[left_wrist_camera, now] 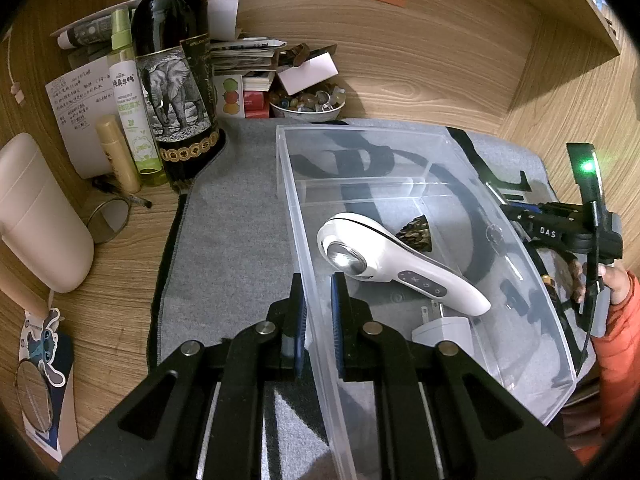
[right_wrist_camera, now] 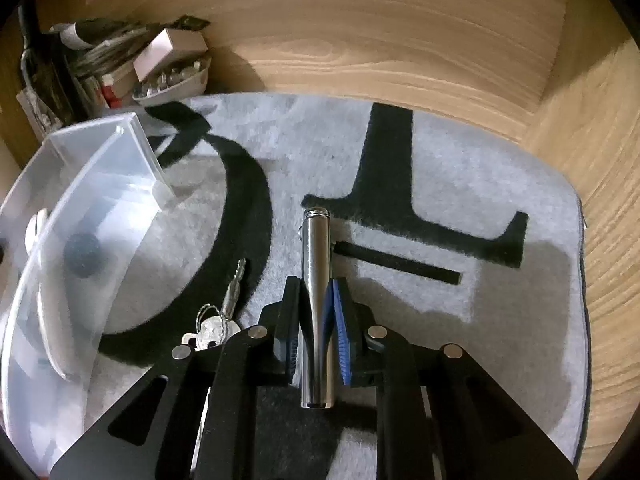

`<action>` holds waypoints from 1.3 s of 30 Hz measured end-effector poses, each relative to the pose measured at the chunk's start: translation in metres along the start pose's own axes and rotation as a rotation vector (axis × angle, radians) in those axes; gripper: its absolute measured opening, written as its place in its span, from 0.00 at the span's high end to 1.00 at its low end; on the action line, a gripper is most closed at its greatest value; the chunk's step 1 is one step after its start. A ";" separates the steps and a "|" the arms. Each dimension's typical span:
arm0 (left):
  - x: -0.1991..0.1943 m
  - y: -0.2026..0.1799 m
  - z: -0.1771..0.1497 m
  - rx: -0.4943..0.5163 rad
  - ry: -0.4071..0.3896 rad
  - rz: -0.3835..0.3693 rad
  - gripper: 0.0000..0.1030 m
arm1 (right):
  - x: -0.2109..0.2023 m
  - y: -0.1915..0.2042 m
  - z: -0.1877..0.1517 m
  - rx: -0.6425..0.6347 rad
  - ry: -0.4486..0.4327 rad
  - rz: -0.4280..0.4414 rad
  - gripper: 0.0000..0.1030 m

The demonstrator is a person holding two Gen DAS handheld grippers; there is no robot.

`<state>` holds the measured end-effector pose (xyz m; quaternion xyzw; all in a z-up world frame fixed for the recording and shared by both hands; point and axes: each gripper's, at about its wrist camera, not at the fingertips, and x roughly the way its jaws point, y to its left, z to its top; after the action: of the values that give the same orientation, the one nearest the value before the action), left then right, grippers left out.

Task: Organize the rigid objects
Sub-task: 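Move the right gripper to the metal cylinder and close on it, then carry the metal cylinder into the clear box and open the right gripper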

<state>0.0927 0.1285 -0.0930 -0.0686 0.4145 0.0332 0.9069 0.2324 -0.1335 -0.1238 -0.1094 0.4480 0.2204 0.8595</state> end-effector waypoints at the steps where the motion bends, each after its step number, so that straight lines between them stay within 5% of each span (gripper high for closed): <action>1: 0.000 0.000 0.000 0.000 0.000 0.000 0.89 | -0.003 0.000 0.001 0.004 -0.011 0.002 0.86; 28: 0.000 -0.001 0.000 0.000 0.000 0.001 0.89 | -0.112 0.053 0.036 -0.074 -0.344 0.120 0.86; 39: 0.000 0.000 0.000 0.000 -0.001 0.000 0.89 | -0.139 0.090 0.031 -0.170 -0.411 0.182 0.86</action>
<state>0.0925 0.1287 -0.0929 -0.0685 0.4139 0.0335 0.9071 0.1426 -0.0813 0.0088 -0.0933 0.2514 0.3516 0.8969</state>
